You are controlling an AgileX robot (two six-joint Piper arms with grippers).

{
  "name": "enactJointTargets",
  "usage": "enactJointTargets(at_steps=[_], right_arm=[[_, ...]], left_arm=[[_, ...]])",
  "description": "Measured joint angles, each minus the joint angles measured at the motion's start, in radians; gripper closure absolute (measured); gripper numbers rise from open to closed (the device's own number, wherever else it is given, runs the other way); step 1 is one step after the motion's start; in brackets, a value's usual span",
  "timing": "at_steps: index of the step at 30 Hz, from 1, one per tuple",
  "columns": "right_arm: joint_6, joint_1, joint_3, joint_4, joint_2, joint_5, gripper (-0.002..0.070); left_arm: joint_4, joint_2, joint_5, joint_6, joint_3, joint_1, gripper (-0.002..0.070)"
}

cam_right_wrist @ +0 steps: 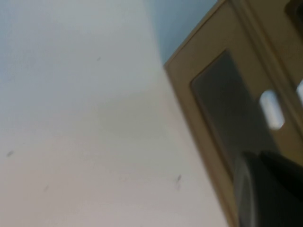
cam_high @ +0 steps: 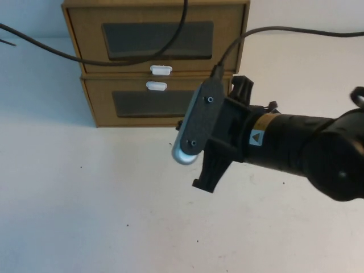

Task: Open the shoe box
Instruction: 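Pull the top drawer of the cardboard box fully open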

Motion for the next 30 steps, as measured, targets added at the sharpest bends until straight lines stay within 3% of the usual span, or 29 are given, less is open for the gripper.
enactJointTargets(at_steps=[7,13,16,21,25,30], right_arm=[[-0.119,0.006,-0.127,-0.027,0.181,-0.15,0.0689],[-0.457,0.006,-0.231,0.013,0.317,-0.235,0.0689],[-0.696,0.008,-0.237,0.197,0.341,-0.309,0.0689],[-1.256,0.057,-0.243,0.692,0.376,-0.603,0.0689],[-1.435,0.098,-0.245,0.949,0.381,-0.653,0.0689],[-1.5,0.147,-0.259,1.026,0.437,-0.739,0.0689]], left_arm=[[-0.057,0.103,0.049,0.034,-0.042,0.005,0.0677],[-0.136,0.12,0.098,0.044,-0.05,0.042,0.0677],[-0.175,0.122,0.121,0.045,-0.052,0.06,0.0677],[-0.261,0.127,0.162,0.06,-0.052,0.1,0.0677],[-0.299,0.127,0.179,0.074,-0.052,0.116,0.0677],[-0.335,0.131,0.201,0.076,-0.052,0.123,0.0677]])
